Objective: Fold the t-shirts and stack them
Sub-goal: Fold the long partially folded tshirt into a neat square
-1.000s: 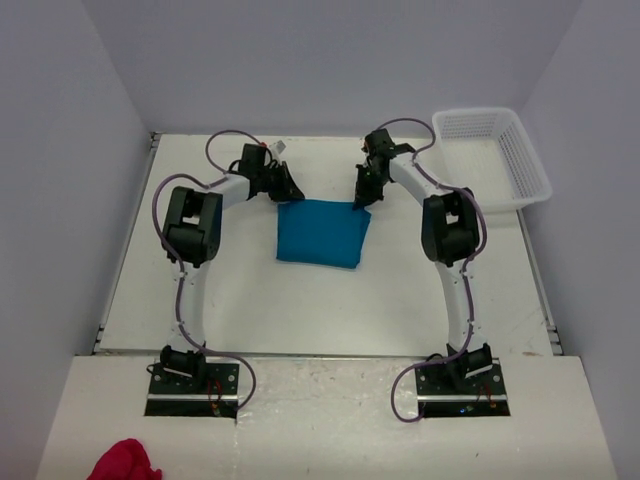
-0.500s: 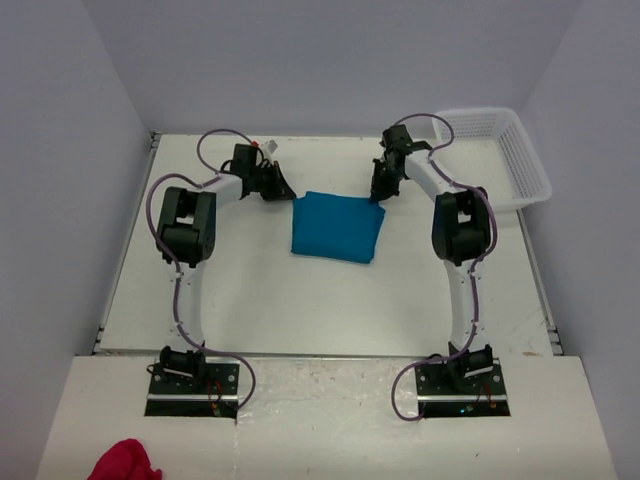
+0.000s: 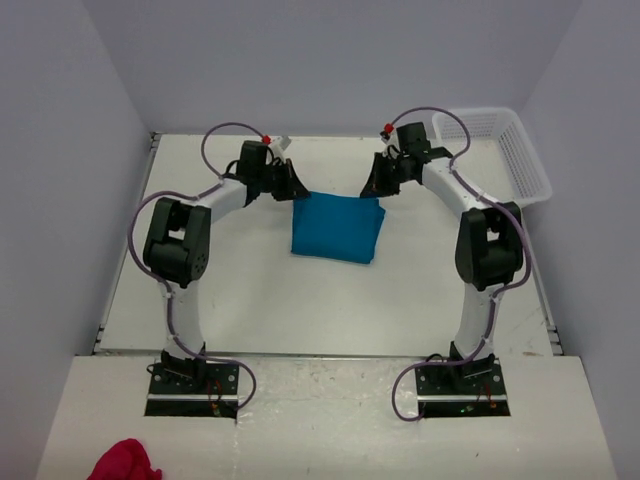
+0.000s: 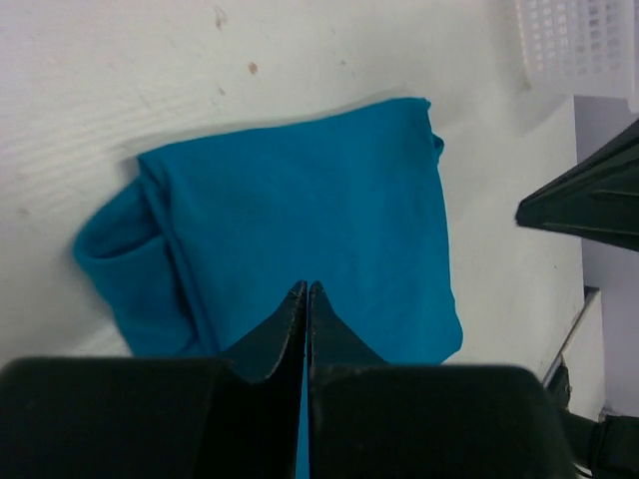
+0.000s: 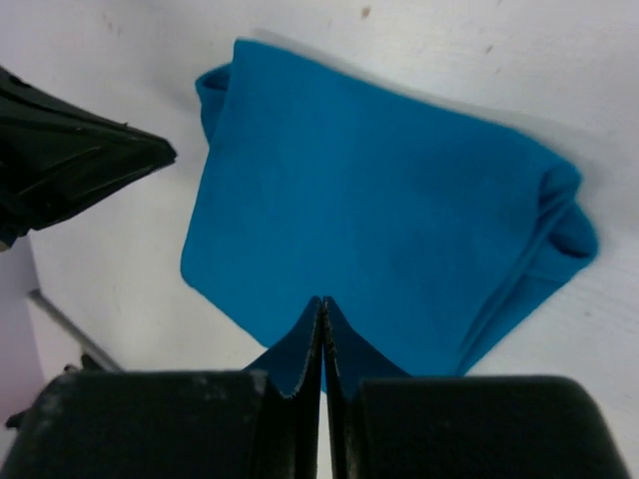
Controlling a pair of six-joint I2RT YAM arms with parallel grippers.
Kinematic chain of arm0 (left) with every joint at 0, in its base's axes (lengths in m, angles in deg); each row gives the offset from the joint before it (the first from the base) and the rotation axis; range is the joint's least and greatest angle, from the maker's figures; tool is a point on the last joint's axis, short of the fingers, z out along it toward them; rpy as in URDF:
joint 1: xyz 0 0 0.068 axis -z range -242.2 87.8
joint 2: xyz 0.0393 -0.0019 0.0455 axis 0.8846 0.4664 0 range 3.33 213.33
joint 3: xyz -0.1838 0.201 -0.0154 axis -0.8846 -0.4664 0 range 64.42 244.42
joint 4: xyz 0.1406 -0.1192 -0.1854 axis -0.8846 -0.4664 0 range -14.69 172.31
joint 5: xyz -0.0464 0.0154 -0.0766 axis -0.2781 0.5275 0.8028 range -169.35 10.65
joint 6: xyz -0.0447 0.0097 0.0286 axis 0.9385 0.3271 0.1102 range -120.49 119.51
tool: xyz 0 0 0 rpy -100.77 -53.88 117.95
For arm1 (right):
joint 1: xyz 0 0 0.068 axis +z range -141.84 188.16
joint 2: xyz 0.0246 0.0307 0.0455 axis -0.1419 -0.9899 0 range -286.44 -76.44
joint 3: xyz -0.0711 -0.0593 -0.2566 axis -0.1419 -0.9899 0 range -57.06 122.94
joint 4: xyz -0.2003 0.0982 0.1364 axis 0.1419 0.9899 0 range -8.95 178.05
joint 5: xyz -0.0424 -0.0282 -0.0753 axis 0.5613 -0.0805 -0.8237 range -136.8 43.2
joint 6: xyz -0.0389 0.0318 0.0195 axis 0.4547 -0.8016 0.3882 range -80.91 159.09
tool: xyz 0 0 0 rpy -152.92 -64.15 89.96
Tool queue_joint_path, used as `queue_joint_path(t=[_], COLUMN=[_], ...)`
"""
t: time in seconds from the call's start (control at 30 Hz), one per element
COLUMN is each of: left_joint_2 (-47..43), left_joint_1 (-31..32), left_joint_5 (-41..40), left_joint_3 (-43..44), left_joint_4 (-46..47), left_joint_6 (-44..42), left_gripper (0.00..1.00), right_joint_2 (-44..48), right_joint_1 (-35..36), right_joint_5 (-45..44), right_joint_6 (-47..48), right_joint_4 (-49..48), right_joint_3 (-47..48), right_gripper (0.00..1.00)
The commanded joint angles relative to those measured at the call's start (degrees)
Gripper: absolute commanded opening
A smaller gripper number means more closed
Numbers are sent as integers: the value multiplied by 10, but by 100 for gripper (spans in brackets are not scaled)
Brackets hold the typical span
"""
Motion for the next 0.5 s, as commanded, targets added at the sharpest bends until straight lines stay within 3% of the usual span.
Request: queue_joint_path(t=[0.0,0.2,0.33,0.47], left_joint_2=[11,64,80,76], left_joint_1=[30,45,45,39], left_joint_5=[29,97,94,75], left_joint_3=[-19,-35,-46,-67], left_joint_4=[53,143,150,128], left_joint_6=[27,88,91,77], left_gripper=[0,0,0,0], right_joint_2=[-9,-46,-70,-67], right_joint_1=[3,3,5,5], right_joint_5=[143,310,297,229], right_joint_6=[-23,-113,-138,-144], right_joint_4=[-58,-188,-186,-153], right_joint_3=[-59,-140,-150,-171], right_gripper=[0,0,0,0])
